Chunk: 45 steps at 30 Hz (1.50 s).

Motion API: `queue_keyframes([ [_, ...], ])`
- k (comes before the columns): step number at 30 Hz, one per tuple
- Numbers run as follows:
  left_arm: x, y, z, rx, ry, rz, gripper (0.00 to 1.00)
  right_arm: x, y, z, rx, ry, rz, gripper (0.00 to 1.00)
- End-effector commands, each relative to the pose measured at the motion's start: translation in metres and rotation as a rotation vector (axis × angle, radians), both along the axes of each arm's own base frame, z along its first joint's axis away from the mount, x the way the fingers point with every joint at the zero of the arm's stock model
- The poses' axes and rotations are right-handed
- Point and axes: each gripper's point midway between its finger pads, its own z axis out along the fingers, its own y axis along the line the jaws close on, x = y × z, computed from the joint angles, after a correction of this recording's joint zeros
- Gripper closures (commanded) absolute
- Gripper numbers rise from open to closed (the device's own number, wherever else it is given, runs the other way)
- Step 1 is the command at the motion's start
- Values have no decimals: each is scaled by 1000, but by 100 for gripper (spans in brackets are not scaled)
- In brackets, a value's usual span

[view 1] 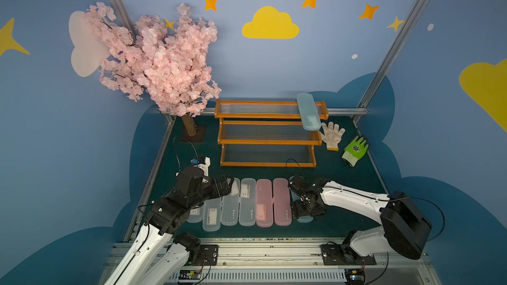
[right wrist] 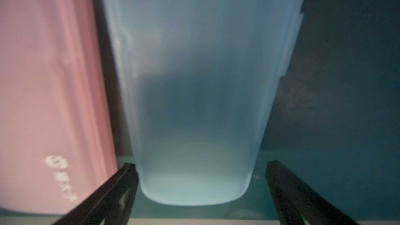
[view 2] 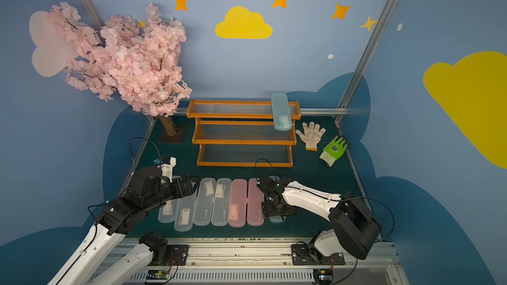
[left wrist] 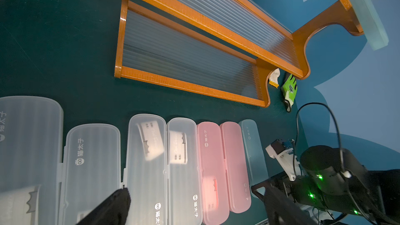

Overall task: Place the pencil cases on the shelf according to color
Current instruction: Pick up the pencil case from the center of the board.

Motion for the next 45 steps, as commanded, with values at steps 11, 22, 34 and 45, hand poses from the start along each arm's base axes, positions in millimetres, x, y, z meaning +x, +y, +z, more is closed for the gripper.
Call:
queue_keyframes([
  [11,10,-2,-1,-28,7,44,0,-6,8,-23,2,-10,-4,13],
  [22,20,2,13,-36,-11,95,0,-18,-11,-3,-18,-78,19,31],
  [34,40,-9,62,24,-127,16,0,-5,4,121,132,-259,34,35],
  [45,108,-39,87,61,-132,-49,0,68,69,246,242,-537,74,36],
])
